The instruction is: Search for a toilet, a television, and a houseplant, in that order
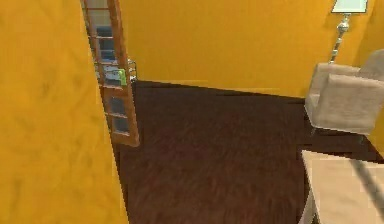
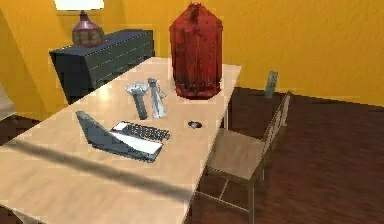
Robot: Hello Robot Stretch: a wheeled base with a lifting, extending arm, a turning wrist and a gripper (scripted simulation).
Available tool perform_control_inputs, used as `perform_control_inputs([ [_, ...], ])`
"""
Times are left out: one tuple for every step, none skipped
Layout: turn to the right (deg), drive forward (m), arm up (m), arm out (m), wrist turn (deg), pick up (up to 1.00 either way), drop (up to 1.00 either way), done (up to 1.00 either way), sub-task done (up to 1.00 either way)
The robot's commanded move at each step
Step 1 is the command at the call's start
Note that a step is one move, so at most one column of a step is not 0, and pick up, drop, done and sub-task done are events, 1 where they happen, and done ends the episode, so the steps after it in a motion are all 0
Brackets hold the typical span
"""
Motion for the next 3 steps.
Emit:
perform_control_inputs([
  [-3.0,0.00,0.00,0.00,0.0,0.00,0.00,0.00,0.00],
  [0.0,0.65,0.00,0.00,0.0,0.00,0.00,0.00,0.00],
  [-45.0,0.00,0.00,0.00,0.0,0.00,0.00,0.00,0.00],
])
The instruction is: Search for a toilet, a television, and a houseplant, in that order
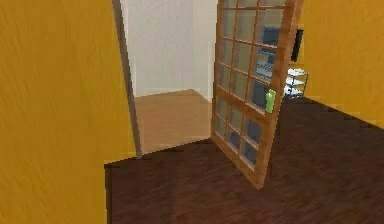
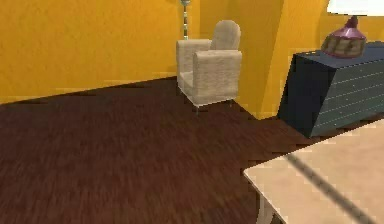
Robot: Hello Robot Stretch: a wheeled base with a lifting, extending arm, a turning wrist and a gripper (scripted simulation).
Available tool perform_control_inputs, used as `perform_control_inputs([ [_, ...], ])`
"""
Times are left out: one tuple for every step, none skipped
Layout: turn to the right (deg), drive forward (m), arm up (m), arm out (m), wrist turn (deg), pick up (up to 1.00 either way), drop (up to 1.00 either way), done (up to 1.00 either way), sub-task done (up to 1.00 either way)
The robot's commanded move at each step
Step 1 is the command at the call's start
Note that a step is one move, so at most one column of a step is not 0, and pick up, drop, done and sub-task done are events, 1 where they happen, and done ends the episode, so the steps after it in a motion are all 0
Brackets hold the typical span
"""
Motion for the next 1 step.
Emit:
perform_control_inputs([
  [-9.0,0.00,0.00,0.00,0.0,0.00,0.00,0.00,0.00],
])
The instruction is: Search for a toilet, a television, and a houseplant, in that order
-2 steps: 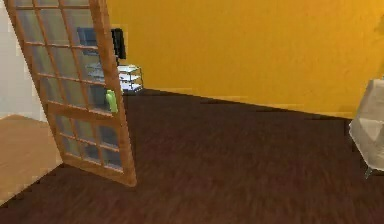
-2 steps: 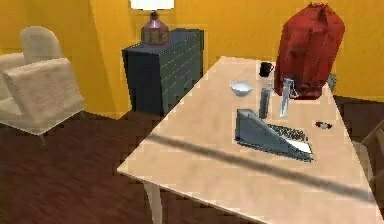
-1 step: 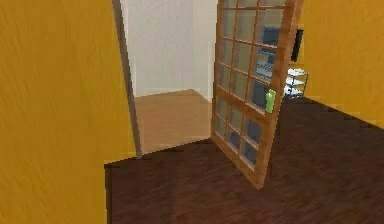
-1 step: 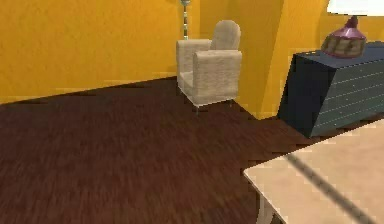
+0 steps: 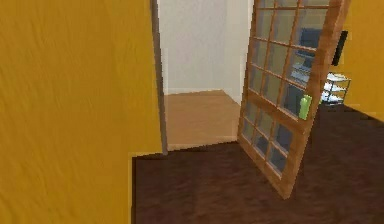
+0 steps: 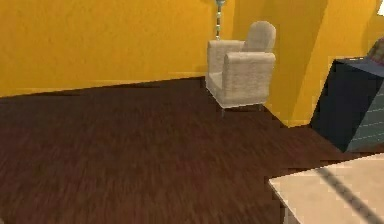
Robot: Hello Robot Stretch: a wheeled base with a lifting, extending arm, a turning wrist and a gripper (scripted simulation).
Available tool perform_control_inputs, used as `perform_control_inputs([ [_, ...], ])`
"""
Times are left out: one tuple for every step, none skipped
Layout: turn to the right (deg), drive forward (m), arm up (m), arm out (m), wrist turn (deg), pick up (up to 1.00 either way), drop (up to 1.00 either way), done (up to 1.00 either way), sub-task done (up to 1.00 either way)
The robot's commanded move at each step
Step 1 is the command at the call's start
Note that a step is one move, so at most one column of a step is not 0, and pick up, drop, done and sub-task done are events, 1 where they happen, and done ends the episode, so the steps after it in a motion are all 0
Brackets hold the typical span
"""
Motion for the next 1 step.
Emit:
perform_control_inputs([
  [0.0,1.00,0.00,0.00,0.0,0.00,0.00,0.00,0.00],
])
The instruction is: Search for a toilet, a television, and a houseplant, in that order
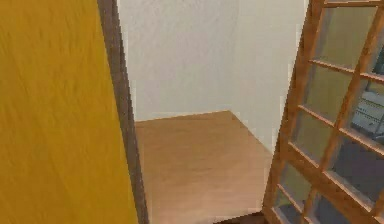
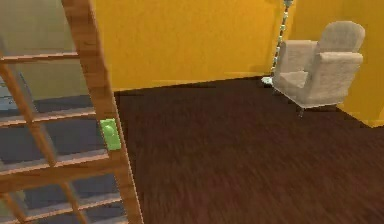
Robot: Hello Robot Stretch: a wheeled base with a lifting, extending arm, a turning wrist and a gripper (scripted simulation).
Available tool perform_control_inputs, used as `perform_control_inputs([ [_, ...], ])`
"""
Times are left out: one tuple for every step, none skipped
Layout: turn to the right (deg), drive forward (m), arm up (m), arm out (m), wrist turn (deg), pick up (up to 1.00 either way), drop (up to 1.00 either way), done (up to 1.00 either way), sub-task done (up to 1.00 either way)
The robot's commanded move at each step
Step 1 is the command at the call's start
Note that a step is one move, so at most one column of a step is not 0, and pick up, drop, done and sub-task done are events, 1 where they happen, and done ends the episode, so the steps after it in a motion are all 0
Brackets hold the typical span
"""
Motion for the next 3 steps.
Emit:
perform_control_inputs([
  [0.0,0.85,0.00,0.00,0.0,0.00,0.00,0.00,0.00],
  [-27.0,0.00,0.00,0.00,0.0,0.00,0.00,0.00,0.00],
  [0.0,0.55,0.00,0.00,0.0,0.00,0.00,0.00,0.00],
])
